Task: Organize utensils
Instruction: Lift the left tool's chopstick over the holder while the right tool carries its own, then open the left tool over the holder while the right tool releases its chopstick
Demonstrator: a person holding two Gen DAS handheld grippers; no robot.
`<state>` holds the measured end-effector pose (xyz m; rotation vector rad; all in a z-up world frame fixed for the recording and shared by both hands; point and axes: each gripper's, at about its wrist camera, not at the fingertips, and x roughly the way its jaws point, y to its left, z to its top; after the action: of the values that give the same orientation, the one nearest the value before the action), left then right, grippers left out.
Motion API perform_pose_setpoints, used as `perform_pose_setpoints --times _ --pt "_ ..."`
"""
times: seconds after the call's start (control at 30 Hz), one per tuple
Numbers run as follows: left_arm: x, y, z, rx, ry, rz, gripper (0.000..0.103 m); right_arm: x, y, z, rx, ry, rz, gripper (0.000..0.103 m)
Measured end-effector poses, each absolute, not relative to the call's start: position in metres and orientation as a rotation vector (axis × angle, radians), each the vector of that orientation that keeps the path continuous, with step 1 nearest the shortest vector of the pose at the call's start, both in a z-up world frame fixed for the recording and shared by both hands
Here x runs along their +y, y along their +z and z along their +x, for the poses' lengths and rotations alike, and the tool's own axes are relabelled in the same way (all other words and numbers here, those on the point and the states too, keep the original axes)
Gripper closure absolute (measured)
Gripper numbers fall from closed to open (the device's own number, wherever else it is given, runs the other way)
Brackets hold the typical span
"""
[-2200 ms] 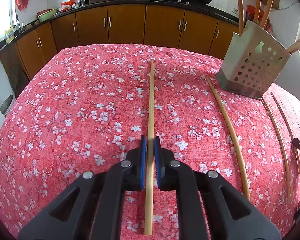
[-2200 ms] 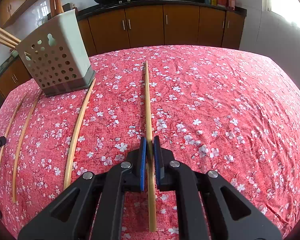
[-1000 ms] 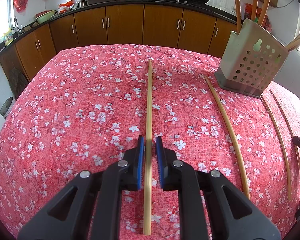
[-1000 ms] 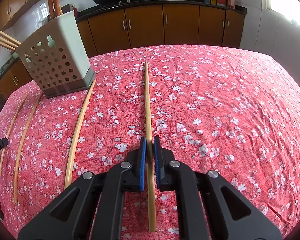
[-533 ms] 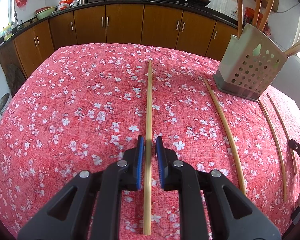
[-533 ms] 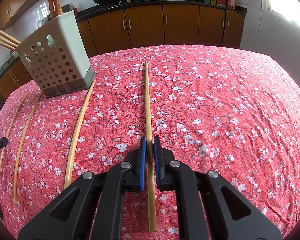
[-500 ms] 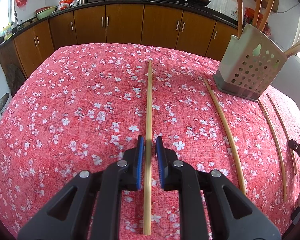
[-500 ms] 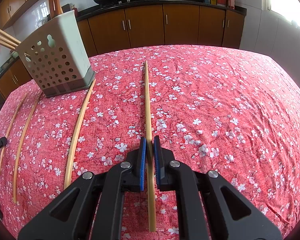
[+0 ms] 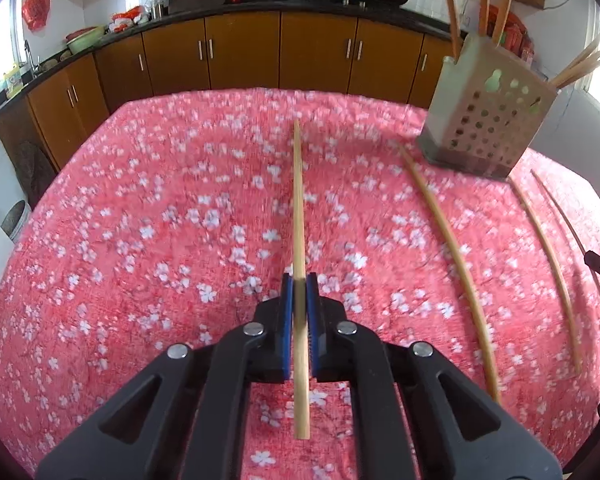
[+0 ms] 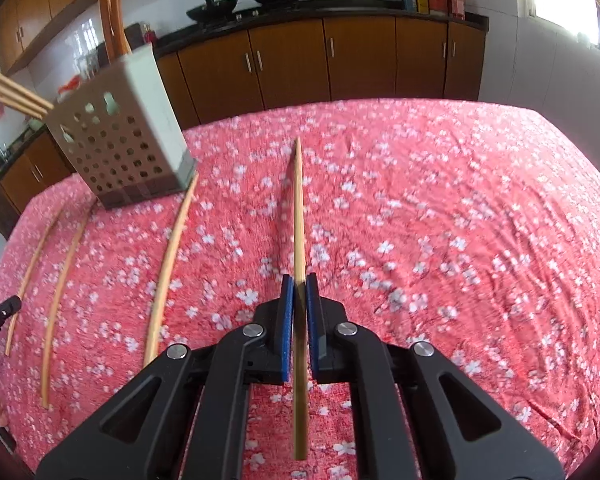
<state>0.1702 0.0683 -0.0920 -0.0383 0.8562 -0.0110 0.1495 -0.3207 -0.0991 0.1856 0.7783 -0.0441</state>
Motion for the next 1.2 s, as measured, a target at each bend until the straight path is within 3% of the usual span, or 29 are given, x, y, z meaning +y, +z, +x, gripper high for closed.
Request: perform_pose_setpoints --times 0.4,0.7,1.0,1.2 --pt "0.066 0.016 0.149 0.574 -0.082 -0.13 0.095 -0.33 -0.008 0.12 0.493 -0.023 0.217 0.096" --pt "0.047 0.073 0.137 0.472 -0.18 -0.105 0.096 -0.319 0.031 0.116 0.402 0.026 0.211 0.096" --pt "0.007 0.134 0.129 0.365 -0.357 -0.122 0.096 -0.295 0.113 0.107 0.186 0.182 0.27 0.096" --pt "-0.018 0.163 0.144 0.243 -0.315 -0.133 0.096 -0.278 0.134 0.121 0.076 0.19 0.27 0.096"
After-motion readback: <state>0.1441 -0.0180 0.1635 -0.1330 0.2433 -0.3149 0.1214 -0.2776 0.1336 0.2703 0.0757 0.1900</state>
